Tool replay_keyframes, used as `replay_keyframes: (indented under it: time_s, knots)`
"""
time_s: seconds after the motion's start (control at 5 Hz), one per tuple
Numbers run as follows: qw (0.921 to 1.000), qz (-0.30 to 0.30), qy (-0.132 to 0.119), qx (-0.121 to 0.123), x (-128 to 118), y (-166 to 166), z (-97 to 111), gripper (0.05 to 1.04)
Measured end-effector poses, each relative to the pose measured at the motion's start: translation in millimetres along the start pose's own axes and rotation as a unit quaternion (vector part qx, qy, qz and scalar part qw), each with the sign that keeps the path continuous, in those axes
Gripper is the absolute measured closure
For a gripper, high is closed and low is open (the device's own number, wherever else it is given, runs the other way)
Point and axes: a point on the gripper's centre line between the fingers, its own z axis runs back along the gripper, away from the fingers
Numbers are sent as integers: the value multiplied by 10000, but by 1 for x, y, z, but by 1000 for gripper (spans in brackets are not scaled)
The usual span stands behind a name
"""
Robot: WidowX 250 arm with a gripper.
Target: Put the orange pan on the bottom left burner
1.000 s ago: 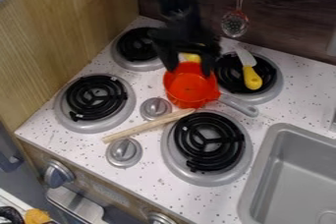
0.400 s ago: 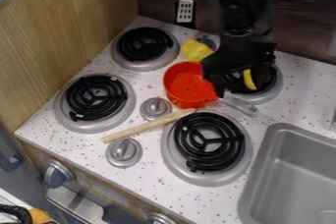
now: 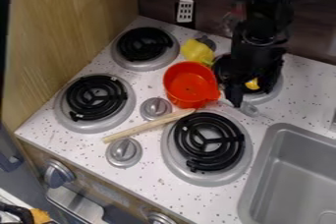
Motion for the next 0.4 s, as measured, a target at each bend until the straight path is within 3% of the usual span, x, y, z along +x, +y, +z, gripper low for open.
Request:
replay_keyframes:
  time_s: [0.2, 0.4]
  knots:
    - [9993, 356, -108, -58, 5, 3, -5, 83]
    - [9988, 478, 12, -86, 4, 6, -12, 83]
